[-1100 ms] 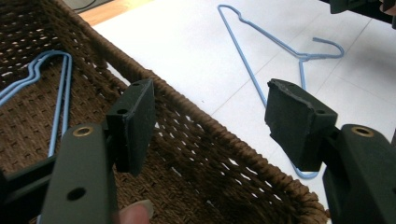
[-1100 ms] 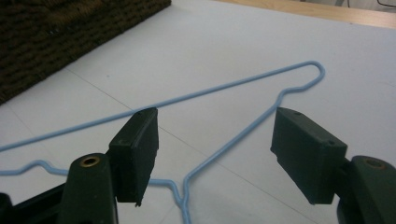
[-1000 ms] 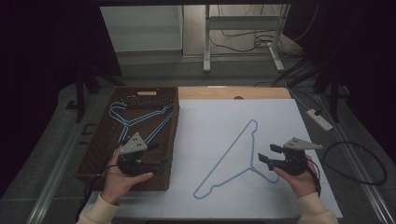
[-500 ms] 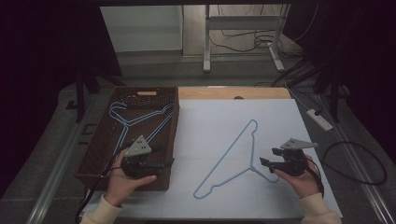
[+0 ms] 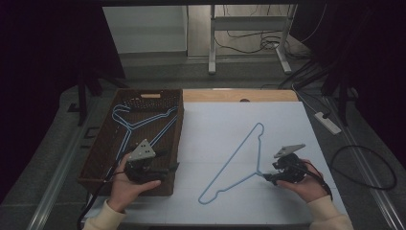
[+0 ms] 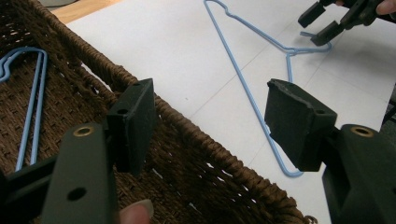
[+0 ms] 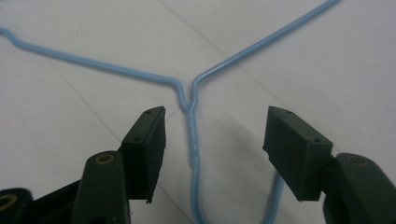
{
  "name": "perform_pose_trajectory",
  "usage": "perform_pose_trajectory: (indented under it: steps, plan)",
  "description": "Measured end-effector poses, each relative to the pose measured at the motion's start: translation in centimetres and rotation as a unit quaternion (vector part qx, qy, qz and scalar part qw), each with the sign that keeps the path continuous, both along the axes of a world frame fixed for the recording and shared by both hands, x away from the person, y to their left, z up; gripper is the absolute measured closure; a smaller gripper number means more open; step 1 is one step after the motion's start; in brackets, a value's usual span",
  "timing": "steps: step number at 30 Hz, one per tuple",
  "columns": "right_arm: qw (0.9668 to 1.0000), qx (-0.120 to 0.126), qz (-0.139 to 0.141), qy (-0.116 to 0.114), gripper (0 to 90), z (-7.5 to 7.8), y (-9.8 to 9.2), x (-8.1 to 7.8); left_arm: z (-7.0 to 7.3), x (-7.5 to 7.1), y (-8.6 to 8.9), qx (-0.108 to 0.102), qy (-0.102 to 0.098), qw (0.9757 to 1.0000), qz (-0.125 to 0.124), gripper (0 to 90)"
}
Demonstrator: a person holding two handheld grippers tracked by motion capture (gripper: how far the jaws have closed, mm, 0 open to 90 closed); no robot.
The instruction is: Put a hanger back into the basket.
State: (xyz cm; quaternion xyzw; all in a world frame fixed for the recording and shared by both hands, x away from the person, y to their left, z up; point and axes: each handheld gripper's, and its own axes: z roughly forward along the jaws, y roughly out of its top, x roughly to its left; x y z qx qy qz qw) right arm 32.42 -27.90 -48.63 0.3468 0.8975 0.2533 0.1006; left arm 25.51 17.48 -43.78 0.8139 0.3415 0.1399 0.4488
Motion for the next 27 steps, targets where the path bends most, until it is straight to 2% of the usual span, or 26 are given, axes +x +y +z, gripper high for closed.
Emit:
perform_pose_trajectory:
  steps: [2, 3, 4, 7, 11, 12, 13, 18, 22, 23, 24, 27]
  plan:
    - [0.9998, -0.016, 0.009, 0.009, 42.2, -0.1, 0.4, 0.2, 0.0, 0.0, 0.0, -0.001, 0.000, 1.0000, 0.001, 35.2]
    - [0.9998, -0.016, 0.009, 0.009, 42.2, -0.1, 0.4, 0.2, 0.0, 0.0, 0.0, -0.001, 0.000, 1.0000, 0.001, 35.1]
    - [0.9991, -0.032, 0.021, 0.021, 45.6, -0.1, 0.9, 0.4, 0.0, 0.0, 0.0, 0.000, 0.000, 1.0000, 0.000, 35.2]
    - [0.9976, -0.053, 0.029, 0.033, 49.6, -0.2, 1.5, 0.6, 0.0, 0.0, 0.0, 0.000, 0.000, 1.0000, 0.000, 35.2]
    - [0.9938, -0.088, 0.041, 0.054, 54.6, -0.3, 2.2, 0.9, 0.0, 0.0, -0.1, -0.001, 0.001, 1.0000, -0.001, 35.1]
    - [0.9938, -0.088, 0.041, 0.054, 54.6, -0.3, 2.2, 0.9, 0.0, 0.0, -0.1, -0.001, 0.001, 1.0000, -0.001, 35.1]
    - [0.9912, -0.105, 0.043, 0.067, 56.7, -0.4, 2.5, 0.9, 0.0, 0.0, -0.1, -0.001, 0.001, 1.0000, -0.001, 35.2]
    - [0.9884, -0.120, 0.045, 0.081, 61.9, -0.5, 3.0, 1.5, -0.1, 0.0, -0.1, -0.001, 0.001, 1.0000, -0.001, 35.1]
    - [0.9844, -0.137, 0.049, 0.099, 69.2, -0.5, 3.5, 1.9, -0.1, 0.0, -0.2, -0.001, 0.001, 1.0000, -0.001, 35.2]
    - [0.9844, -0.137, 0.049, 0.099, 69.2, -0.5, 3.5, 1.9, -0.1, 0.0, -0.2, -0.001, 0.001, 1.0000, -0.001, 35.2]
    - [0.9808, -0.154, 0.052, 0.109, 75.5, -0.4, 4.1, 2.0, -0.1, 0.0, -0.2, 0.000, 0.002, 1.0000, -0.003, 35.3]
    - [0.9782, -0.160, 0.049, 0.123, 83.5, -0.4, 4.5, 2.2, -0.2, 0.0, -0.3, 0.001, 0.002, 1.0000, -0.004, 35.3]
